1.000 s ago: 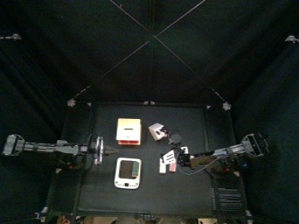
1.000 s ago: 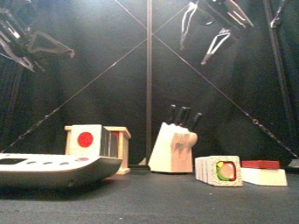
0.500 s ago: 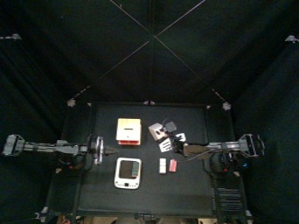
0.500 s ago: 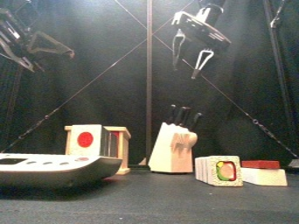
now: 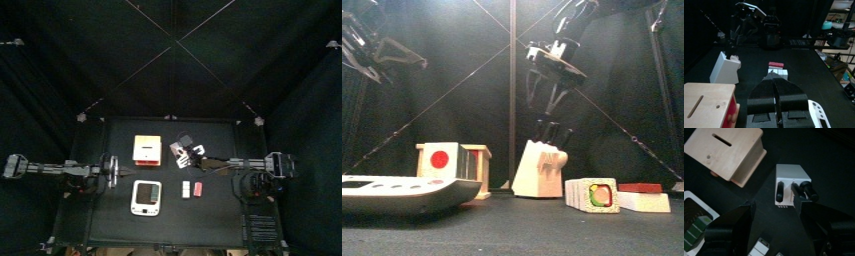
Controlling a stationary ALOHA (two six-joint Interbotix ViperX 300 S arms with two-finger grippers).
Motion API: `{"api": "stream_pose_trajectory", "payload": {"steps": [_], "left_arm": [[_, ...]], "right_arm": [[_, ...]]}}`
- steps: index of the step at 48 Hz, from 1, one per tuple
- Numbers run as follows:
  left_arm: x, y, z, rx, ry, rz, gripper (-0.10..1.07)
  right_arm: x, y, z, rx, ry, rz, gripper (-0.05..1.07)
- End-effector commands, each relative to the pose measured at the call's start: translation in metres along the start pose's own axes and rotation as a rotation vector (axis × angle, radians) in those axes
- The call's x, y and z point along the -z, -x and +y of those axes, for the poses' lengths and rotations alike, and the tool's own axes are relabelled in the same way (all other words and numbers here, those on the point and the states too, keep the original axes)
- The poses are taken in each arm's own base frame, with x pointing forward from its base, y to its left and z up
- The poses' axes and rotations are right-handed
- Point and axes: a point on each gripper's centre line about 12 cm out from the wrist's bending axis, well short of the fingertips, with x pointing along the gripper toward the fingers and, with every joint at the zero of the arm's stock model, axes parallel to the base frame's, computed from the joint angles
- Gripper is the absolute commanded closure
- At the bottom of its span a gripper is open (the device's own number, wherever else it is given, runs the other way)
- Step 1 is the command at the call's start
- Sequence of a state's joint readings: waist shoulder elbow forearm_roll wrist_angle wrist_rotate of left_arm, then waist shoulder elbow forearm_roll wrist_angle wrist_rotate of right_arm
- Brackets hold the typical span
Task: Grab cleaver handle
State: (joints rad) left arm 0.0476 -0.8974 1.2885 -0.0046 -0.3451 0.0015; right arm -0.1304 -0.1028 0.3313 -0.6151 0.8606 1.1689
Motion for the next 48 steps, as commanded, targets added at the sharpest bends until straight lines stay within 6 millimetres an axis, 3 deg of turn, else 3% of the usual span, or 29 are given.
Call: {"api": "stream_pose_trajectory", "payload": {"steps": [1,48], "left_arm": [[-0.006,-0.001,0.001,-0.003,-0.001,-0.018,0.99],[-0.005,-0.001,0.002,-0.01,0.0,-0.015,0.99]], "right_arm": [[-0.007,0.001,-0.003,-0.014,-0.006,-0.026,0.1],[-0.001,-0.03,-0.008,0.011,0.0,0.0,0.26]]}}
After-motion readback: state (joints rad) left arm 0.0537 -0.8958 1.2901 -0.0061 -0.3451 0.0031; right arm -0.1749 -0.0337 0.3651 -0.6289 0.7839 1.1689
